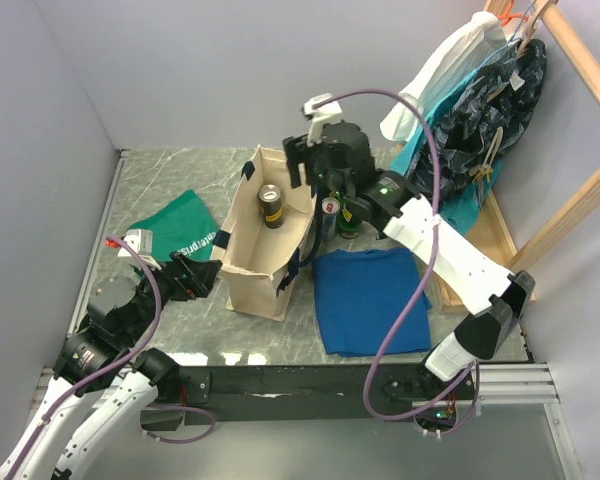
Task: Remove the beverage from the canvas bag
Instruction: Take out the drink from the canvas bag.
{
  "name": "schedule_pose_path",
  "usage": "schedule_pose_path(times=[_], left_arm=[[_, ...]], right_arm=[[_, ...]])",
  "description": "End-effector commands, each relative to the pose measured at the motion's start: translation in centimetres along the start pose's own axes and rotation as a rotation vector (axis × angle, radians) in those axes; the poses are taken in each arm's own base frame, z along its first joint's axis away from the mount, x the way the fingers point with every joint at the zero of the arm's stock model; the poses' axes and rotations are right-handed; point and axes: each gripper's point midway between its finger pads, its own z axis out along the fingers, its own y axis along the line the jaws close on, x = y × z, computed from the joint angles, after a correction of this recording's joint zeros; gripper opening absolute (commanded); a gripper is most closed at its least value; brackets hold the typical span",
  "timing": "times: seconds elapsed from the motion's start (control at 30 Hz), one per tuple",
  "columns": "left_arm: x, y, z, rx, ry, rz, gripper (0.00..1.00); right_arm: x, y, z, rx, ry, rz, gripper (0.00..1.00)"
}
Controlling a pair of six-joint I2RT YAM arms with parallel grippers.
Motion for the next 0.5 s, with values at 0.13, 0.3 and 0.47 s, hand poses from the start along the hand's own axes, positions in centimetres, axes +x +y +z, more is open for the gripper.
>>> schedule_pose_path(times=[0.13, 0.3, 0.47], left_arm=[[-1.0, -0.4, -0.1, 0.018, -0.042, 0.005, 0.96], [-0.4, 0.2, 0.5, -0.024, -0.011, 0.002, 0.96], [0.2, 1.3, 1.5, -0.093, 0.028, 0.003, 0.96]], right_arm=[[1.6, 4.1, 2.4, -0.123, 0.079, -0.024, 0.81], [2.8, 4.5, 3.8, -0.116, 0.119, -0.03, 0.81], [4.1, 4.8, 4.9, -0.117, 0.151, -0.033, 0.81]])
